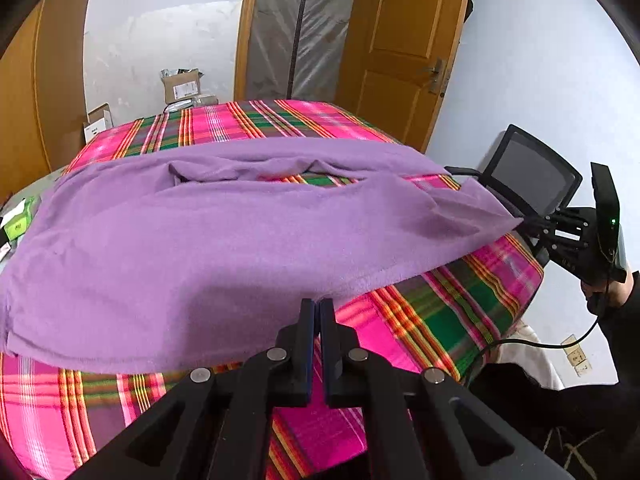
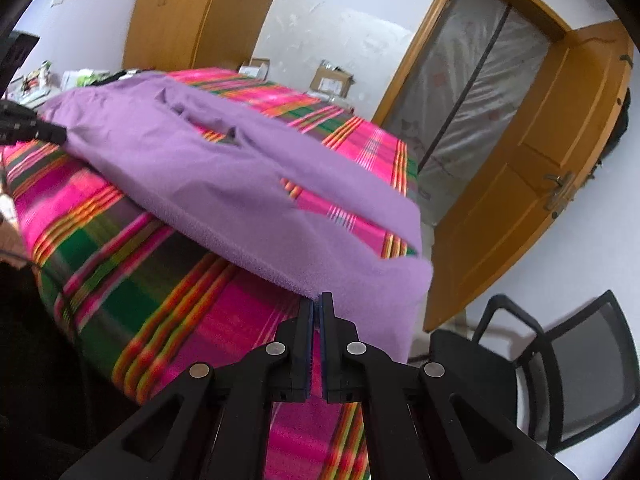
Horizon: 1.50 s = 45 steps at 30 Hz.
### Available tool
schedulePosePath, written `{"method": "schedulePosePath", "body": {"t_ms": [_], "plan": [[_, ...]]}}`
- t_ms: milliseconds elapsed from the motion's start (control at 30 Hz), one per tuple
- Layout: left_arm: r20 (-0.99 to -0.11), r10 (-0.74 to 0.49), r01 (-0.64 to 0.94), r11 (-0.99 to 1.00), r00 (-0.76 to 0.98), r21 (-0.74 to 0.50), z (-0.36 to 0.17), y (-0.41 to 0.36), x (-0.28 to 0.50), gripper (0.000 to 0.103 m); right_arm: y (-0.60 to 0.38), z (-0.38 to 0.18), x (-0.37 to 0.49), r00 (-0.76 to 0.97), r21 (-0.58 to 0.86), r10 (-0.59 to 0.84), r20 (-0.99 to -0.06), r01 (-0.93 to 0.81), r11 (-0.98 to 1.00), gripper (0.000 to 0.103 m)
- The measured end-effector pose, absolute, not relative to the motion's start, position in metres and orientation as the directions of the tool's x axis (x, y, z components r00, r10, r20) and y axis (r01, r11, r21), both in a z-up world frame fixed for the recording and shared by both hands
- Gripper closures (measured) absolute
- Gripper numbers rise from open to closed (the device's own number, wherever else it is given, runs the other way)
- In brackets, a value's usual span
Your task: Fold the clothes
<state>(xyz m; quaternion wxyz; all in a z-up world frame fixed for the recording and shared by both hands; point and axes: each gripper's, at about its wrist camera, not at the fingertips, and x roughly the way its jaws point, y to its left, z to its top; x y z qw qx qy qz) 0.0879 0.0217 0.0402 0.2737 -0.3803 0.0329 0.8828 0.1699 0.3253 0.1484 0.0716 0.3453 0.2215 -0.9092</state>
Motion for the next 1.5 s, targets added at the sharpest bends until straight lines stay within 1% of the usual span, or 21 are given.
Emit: {"method": "schedulePosePath", "body": {"t_ms": [133,167,233,300,333,367,467,533,600,700,767,867,933,967,1000,1033,1067,1167,1333,1433,1500], "plan": [[-0.73,0.439,-0.498,-0.853,-0.525,-0.156,0.021,0.025,0.083,0.1,0.324,0.128,0.172,-0.693,-0.325,0.013,-0.721,0.322,-0.889,0.1],[-0.734,0.439,-0.498,-0.852,-0.518,-0.158,0.018,0.025,0.083,0.1,0.323,0.124,0.173,-0.684,-0.324,0.013,-0.729,0.328,-0.887,0.096],[-0.742,0.441,-0.501,-0.85,-0.505,-0.165,0.015,0.025,0.084,0.1,0.322,0.119,0.176,-0.669,-0.324,0.015,-0.743,0.34,-0.883,0.095],[-0.744,0.449,-0.507,-0.844,-0.494,-0.173,0.014,0.024,0.086,0.1,0.334,0.126,0.18,-0.679,-0.251,-0.033,-0.733,0.315,-0.915,0.09],[-0.743,0.457,-0.513,-0.84,-0.489,-0.178,0.014,0.023,0.087,0.1,0.341,0.131,0.182,-0.685,-0.211,-0.058,-0.726,0.302,-0.93,0.086],[-0.738,0.465,-0.52,-0.834,-0.488,-0.182,0.017,0.023,0.089,0.1,0.352,0.135,0.182,-0.696,-0.161,-0.07,-0.715,0.261,-0.952,0.083],[-0.701,0.532,-0.554,-0.799,-0.474,-0.232,0.029,0.021,0.096,0.1,0.4,0.14,0.179,-0.718,0.042,-0.086,-0.691,0.079,-0.996,0.08],[-0.678,0.551,-0.567,-0.789,-0.486,-0.234,0.037,0.024,0.098,0.1,0.433,0.133,0.176,-0.712,0.211,-0.111,-0.694,-0.054,-0.976,0.079],[-0.672,0.545,-0.568,-0.793,-0.502,-0.219,0.041,0.029,0.093,0.1,0.46,0.119,0.172,-0.701,0.375,-0.171,-0.692,-0.147,-0.915,0.079],[-0.676,0.525,-0.555,-0.807,-0.517,-0.202,0.041,0.038,0.081,0.1,0.482,0.101,0.166,-0.711,0.543,-0.255,-0.655,-0.208,-0.813,0.076],[-0.678,0.523,-0.547,-0.81,-0.516,-0.209,0.04,0.041,0.075,0.1,0.495,0.092,0.161,-0.732,0.644,-0.307,-0.608,-0.229,-0.73,0.076],[-0.682,0.517,-0.537,-0.817,-0.517,-0.212,0.038,0.042,0.067,0.1,0.505,0.083,0.151,-0.745,0.722,-0.356,-0.564,-0.236,-0.651,0.076],[-0.688,0.508,-0.524,-0.824,-0.518,-0.214,0.034,0.042,0.062,0.1,0.507,0.078,0.142,-0.746,0.734,-0.367,-0.556,-0.233,-0.638,0.078],[-0.692,0.504,-0.516,-0.828,-0.516,-0.218,0.032,0.042,0.059,0.1,0.508,0.077,0.14,-0.75,0.733,-0.359,-0.555,-0.238,-0.637,0.086],[-0.697,0.498,-0.507,-0.834,-0.516,-0.22,0.03,0.041,0.056,0.1,0.509,0.077,0.139,-0.754,0.732,-0.351,-0.555,-0.242,-0.637,0.086],[-0.702,0.491,-0.497,-0.839,-0.516,-0.222,0.027,0.041,0.054,0.1,0.509,0.076,0.138,-0.759,0.73,-0.342,-0.554,-0.246,-0.637,0.094],[-0.706,0.486,-0.487,-0.844,-0.515,-0.226,0.025,0.04,0.051,0.1,0.51,0.08,0.141,-0.771,0.722,-0.321,-0.55,-0.246,-0.646,0.098],[-0.72,0.469,-0.462,-0.856,-0.511,-0.23,0.018,0.038,0.046,0.1,0.504,0.097,0.151,-0.809,0.698,-0.27,-0.522,-0.223,-0.681,0.099],[-0.728,0.461,-0.456,-0.861,-0.508,-0.226,0.015,0.038,0.045,0.1,0.503,0.129,0.186,-0.838,0.633,-0.148,-0.526,-0.269,-0.726,0.099],[-0.729,0.464,-0.461,-0.858,-0.503,-0.228,0.015,0.039,0.045,0.1,0.499,0.13,0.202,-0.814,0.597,-0.11,-0.571,-0.319,-0.736,0.098],[-0.73,0.464,-0.463,-0.857,-0.503,-0.225,0.015,0.039,0.045,0.1,0.497,0.122,0.209,-0.782,0.576,-0.098,-0.616,-0.362,-0.733,0.095]]}}
